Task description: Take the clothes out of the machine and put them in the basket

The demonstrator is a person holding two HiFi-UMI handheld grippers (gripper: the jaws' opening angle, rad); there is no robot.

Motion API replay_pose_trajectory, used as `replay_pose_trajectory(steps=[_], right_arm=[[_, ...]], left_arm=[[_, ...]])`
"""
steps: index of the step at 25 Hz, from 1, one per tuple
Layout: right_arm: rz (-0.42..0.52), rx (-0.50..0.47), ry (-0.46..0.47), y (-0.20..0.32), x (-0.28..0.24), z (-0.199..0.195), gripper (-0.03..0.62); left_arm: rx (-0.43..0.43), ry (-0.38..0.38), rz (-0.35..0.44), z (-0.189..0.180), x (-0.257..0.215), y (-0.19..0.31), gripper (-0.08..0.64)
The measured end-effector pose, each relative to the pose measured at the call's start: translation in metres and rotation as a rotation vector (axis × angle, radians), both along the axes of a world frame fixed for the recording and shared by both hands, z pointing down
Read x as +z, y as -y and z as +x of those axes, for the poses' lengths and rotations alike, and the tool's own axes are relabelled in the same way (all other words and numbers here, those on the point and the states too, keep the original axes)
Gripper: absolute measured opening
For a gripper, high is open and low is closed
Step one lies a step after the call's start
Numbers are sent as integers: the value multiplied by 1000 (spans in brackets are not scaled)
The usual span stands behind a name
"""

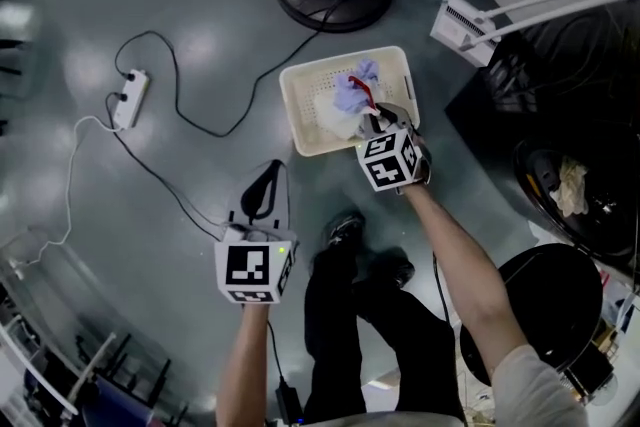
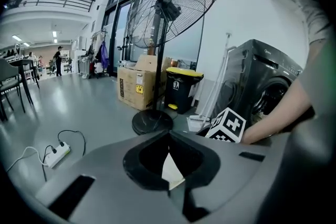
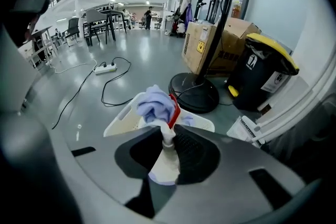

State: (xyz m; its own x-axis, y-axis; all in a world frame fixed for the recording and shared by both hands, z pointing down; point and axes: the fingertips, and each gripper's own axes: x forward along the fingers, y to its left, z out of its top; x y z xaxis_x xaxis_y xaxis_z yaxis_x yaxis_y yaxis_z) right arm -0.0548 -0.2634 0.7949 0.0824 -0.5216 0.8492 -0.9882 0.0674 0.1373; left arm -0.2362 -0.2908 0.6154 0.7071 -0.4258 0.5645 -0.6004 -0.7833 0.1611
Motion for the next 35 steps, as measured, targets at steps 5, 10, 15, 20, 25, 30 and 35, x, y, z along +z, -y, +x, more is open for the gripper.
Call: replay_pose_trajectory(steps=[5,10,15,20,25,30,35], right_arm=[[-19,-13,9,0,24,-3,89],[22,3,67,4,18,-6,273],[58,22,70,-1,-2,-5,270],[96,58,96,-9,-27,-3,197],[142,116,101,-26,-56,4,56],[156,144,177,-51,-89,-1,25],[199,215,210,-78,-128,12,25]], left_arm=[[0,15,-10,-2,16,-1,18],[12,13,1,3,15,0,18],[33,-4,7,15,0,-5,18],[53,-2,13,22,-13,-13,19],[87,-2,14,33,-29,-30,18],[103,-21,-1,47,-50,-47,18],[172,-27,10,81,-76,-66,18]])
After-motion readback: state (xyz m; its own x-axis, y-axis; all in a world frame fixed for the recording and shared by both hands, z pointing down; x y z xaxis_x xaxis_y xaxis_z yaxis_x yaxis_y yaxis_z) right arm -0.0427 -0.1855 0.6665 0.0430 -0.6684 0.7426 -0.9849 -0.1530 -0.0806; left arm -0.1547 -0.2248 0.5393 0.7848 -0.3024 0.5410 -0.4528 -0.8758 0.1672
